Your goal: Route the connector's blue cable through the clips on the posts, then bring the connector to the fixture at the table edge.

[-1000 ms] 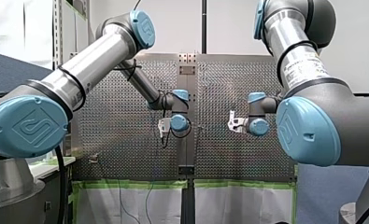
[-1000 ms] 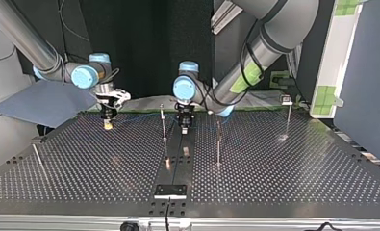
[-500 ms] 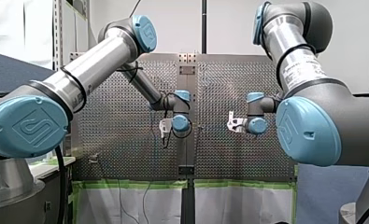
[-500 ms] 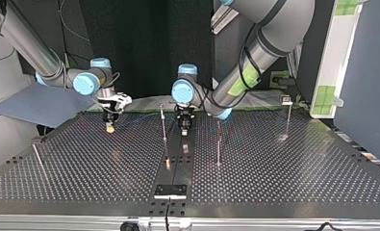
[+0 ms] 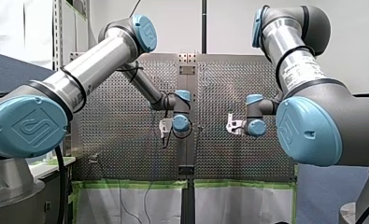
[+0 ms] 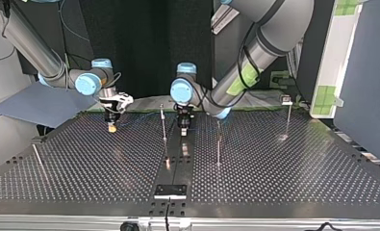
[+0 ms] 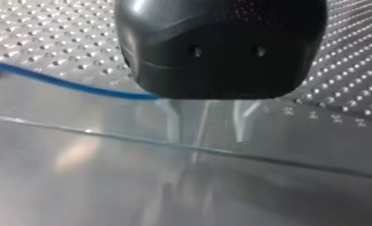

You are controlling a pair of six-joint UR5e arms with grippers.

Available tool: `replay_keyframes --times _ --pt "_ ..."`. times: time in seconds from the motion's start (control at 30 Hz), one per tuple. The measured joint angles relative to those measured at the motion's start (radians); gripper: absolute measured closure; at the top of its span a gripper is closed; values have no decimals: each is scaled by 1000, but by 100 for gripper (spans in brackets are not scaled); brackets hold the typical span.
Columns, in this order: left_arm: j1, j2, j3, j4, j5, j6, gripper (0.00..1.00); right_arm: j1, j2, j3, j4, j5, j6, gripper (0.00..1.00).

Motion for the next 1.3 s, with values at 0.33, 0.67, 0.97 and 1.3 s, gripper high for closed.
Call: replay_keyframes --times 0.33,0.67,0.97,1.3 --pt "-7 4 0 -67 53 57 0 6 0 0 5 -4 -1 100" --pt "-13 52 -1 -140 104 102 0 10 0 0 14 -4 -2 100" --pt "-31 66 -34 -205 104 150 0 10 0 0 19 -5 0 100" --pt "-43 99 -111 -190 111 157 0 11 0 0 26 -5 -1 100"
